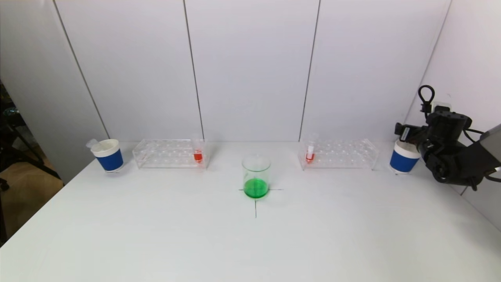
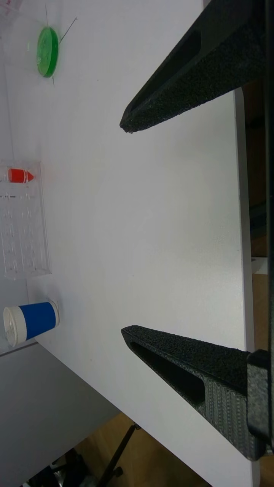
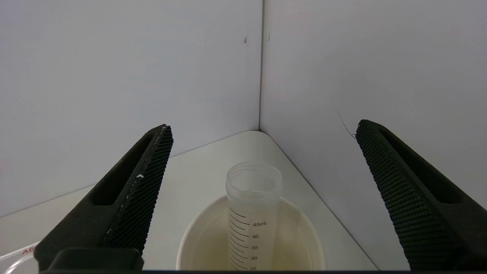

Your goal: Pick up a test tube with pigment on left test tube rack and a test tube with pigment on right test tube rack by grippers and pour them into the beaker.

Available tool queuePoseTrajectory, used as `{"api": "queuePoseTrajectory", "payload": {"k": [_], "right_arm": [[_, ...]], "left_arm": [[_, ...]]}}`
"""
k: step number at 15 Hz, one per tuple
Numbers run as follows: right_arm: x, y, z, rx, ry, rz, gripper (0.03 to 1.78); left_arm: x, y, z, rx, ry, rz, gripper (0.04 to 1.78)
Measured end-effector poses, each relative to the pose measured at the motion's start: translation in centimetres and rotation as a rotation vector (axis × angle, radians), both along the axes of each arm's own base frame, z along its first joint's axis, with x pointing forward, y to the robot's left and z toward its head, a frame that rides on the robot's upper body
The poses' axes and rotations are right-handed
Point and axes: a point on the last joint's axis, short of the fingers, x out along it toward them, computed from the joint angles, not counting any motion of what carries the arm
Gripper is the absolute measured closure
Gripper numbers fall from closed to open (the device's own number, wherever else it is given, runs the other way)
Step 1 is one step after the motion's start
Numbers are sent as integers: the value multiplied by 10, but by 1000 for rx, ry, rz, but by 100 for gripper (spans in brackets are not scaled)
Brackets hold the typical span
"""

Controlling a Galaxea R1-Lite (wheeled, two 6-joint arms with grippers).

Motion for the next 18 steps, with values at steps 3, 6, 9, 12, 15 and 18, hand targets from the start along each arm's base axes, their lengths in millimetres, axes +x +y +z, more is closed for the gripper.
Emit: {"api": "queuePoseTrajectory", "payload": {"k": [3,6,9,12,15,18], "right_arm": [[-1,0,3,-2,-7,0,4],[-4,3,16,-8,-30,6,4],[-17,17,45,-21,-74,32,4],[-43,42,78,-28,-111,81,4],[-86,74,92,-24,-89,149,4],[-135,98,105,-23,-86,207,4]], "left_arm": [[0,0,0,0,0,0,5],[0,0,0,0,0,0,5],[0,0,0,0,0,0,5],[0,0,0,0,0,0,5],[0,0,0,0,0,0,5],[0,0,0,0,0,0,5]]}}
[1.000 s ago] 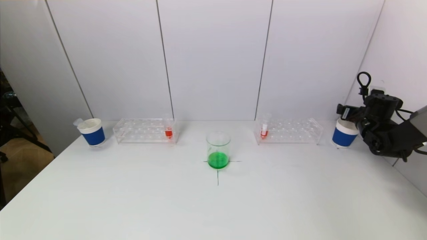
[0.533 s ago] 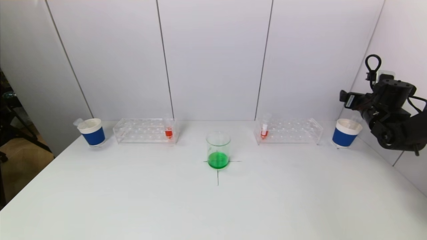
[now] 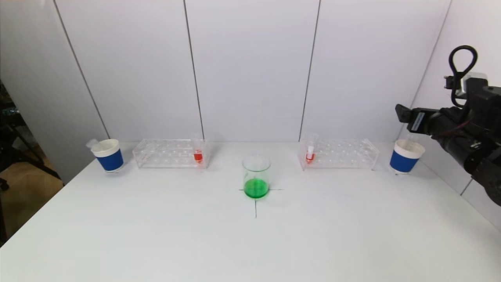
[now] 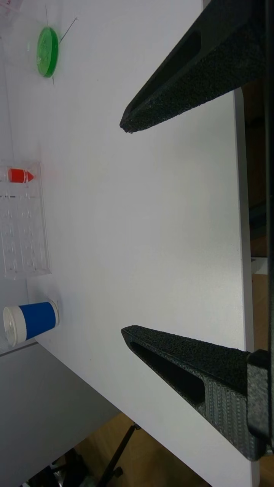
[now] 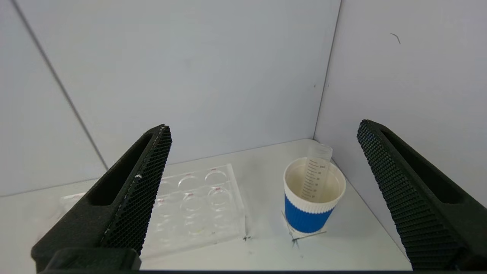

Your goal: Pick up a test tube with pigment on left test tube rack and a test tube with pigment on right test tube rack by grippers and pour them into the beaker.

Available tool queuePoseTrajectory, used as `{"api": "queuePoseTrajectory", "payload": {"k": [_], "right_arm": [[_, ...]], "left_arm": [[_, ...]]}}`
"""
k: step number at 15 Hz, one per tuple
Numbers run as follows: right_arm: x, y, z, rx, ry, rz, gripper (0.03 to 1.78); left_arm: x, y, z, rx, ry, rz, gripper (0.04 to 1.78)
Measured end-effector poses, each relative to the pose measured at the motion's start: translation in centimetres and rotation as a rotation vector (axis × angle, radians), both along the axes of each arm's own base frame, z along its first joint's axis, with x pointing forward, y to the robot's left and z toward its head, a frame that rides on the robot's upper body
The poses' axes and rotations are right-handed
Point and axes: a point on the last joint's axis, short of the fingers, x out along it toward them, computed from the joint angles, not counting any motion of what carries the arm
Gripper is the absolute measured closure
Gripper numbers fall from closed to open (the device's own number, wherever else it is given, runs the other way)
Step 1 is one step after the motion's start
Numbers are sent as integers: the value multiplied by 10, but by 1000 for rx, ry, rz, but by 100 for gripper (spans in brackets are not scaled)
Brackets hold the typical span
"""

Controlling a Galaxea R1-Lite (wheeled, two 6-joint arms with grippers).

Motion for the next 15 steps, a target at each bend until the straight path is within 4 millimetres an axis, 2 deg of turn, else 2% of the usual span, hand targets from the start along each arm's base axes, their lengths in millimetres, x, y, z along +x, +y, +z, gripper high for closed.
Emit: {"api": "queuePoseTrajectory", "payload": {"k": [3,9,15], "right_arm": [[-49,8,12,-12,-22,30,4],[-147,6,12,-67,-69,43,4],[-229,1,-13,-136,-120,25,4]], "left_arm": [[0,0,0,0,0,0,5],[0,0,0,0,0,1,5],[0,0,0,0,0,0,5]]}}
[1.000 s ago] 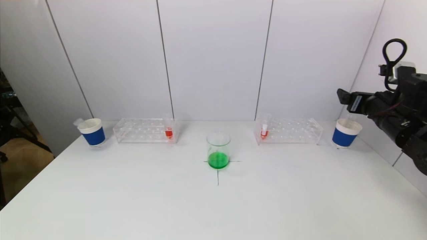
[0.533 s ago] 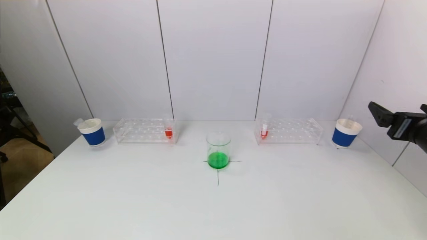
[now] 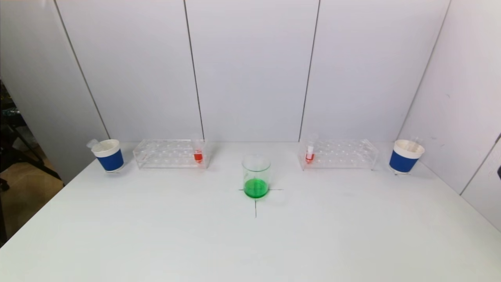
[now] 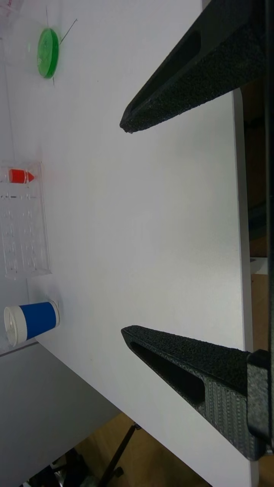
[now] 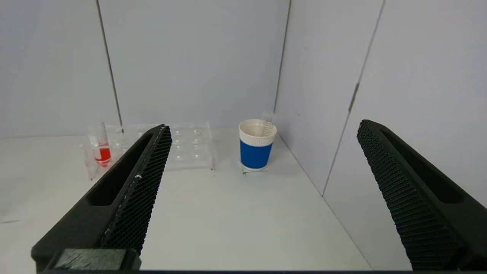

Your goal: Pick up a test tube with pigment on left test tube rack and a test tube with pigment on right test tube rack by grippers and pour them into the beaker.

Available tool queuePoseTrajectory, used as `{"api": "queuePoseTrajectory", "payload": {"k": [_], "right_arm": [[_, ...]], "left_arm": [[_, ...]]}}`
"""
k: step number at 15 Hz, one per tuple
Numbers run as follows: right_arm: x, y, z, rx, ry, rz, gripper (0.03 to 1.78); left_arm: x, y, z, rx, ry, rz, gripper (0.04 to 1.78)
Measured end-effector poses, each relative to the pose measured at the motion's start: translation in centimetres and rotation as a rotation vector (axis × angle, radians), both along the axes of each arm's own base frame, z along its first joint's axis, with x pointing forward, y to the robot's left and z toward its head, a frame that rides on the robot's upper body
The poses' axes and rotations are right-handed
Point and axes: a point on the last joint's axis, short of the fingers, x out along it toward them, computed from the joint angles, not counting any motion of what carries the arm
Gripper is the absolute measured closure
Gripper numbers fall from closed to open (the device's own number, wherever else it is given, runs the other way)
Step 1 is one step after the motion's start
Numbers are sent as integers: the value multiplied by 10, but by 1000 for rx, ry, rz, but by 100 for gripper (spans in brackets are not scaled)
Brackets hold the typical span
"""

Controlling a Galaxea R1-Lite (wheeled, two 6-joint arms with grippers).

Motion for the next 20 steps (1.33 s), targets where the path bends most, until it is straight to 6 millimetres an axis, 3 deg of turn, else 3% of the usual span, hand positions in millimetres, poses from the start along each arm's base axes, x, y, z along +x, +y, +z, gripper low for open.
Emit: {"api": "queuePoseTrajectory", "payload": {"k": [7,10,15,20], "right_arm": [[-83,-4,-29,-46,-18,-16,4],[-109,-4,-51,-63,15,-22,4],[-112,-3,-78,-40,-20,-6,4],[-110,1,-89,5,20,192,4]], "left_arm": [[0,0,0,0,0,0,5],[0,0,0,0,0,0,5],[0,0,0,0,0,0,5],[0,0,0,0,0,0,5]]}}
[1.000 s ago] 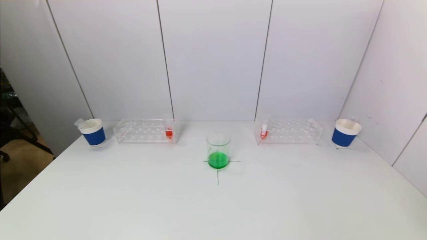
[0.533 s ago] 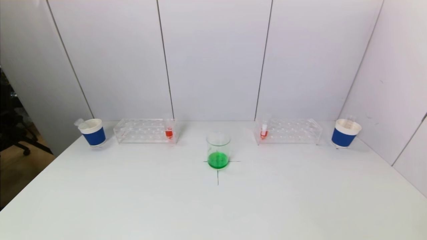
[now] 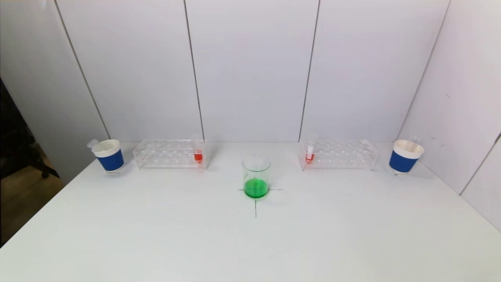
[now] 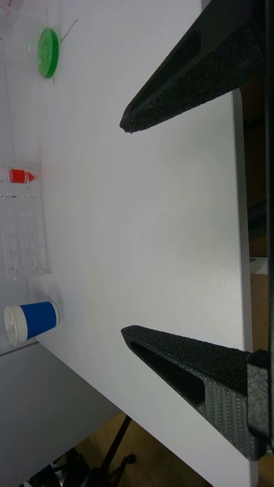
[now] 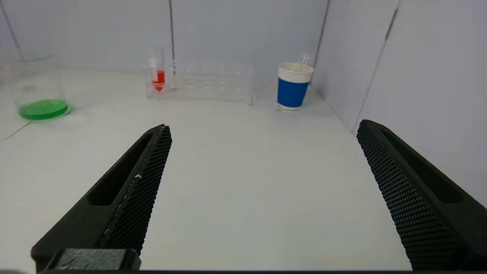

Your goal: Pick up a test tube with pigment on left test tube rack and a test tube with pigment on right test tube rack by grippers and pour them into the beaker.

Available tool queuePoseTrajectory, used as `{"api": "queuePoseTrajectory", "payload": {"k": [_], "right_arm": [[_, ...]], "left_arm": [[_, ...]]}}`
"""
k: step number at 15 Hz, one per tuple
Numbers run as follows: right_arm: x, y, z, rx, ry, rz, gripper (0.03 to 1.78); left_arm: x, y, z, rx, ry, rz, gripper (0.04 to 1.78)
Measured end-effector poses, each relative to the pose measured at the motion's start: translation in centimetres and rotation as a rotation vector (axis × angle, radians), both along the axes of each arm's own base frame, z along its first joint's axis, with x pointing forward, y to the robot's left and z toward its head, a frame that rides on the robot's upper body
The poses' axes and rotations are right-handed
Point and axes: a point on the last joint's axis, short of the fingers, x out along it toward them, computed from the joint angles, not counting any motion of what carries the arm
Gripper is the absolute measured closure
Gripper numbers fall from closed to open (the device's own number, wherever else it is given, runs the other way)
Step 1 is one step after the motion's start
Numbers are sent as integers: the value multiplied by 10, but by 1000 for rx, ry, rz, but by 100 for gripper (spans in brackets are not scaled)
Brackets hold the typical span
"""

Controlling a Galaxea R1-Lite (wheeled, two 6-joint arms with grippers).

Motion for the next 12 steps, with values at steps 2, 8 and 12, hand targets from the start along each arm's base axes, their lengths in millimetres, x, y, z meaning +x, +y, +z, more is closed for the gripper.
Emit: {"api": "queuePoseTrajectory", "payload": {"k": [2,8,12], "right_arm": [[1,1,-9,0,87,40,4],[1,1,-12,24,117,47,4],[1,1,-12,102,110,38,4]], "left_arm": [[0,0,0,0,0,0,5],[0,0,0,0,0,0,5],[0,0,0,0,0,0,5]]}}
